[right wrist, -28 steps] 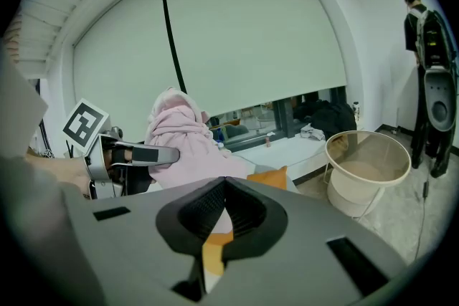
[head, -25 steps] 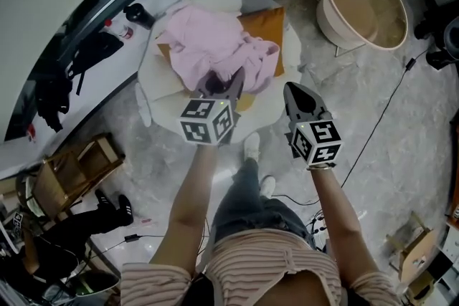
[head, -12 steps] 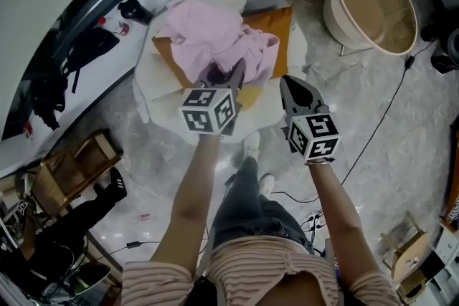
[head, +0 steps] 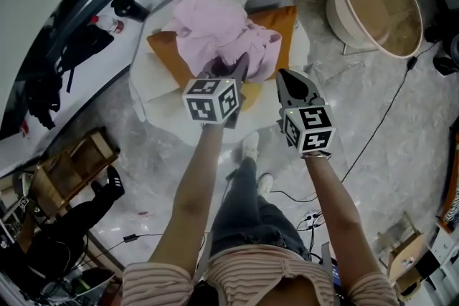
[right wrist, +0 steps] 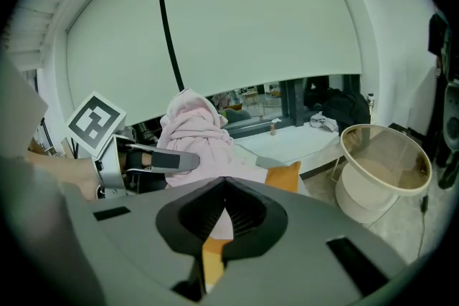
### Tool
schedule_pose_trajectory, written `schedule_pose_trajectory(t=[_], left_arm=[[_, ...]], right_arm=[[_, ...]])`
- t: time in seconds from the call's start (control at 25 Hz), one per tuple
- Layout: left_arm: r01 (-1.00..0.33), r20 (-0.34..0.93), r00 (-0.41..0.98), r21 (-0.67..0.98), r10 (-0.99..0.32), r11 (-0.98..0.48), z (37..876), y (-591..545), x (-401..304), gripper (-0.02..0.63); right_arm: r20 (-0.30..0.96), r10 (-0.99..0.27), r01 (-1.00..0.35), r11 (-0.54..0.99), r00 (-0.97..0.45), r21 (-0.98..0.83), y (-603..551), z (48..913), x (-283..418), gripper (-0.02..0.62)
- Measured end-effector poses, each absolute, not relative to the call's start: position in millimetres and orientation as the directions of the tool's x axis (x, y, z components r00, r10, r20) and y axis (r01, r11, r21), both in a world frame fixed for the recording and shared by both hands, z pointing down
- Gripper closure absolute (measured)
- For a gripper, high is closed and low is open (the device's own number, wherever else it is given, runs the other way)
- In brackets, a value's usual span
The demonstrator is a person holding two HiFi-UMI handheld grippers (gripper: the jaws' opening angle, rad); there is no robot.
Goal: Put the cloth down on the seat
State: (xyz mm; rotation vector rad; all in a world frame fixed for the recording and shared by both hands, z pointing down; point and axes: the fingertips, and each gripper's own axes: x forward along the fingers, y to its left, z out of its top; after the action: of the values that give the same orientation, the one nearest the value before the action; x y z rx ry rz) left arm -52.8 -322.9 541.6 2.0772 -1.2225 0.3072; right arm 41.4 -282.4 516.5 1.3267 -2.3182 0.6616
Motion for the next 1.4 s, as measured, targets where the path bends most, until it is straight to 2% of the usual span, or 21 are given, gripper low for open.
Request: schedule_pose_trajectory(t=[0.48,1.4], left_arm=[[-0.841,0.571,0.527,0.459,-0.629,-0.287,593,-360,-48,0.485],[-0.855,0.594,0.482,0.480,-0.644,-0.198,634,-409,-55,0.474]], right_arm=[[0.585,-0.658,-0.873,0.438,-0.473,-0.213,-308,550,38,0.588],[0.655,-0.607,-0.877,0.437,-0.450,-0.198,-354,606,34,0.588]])
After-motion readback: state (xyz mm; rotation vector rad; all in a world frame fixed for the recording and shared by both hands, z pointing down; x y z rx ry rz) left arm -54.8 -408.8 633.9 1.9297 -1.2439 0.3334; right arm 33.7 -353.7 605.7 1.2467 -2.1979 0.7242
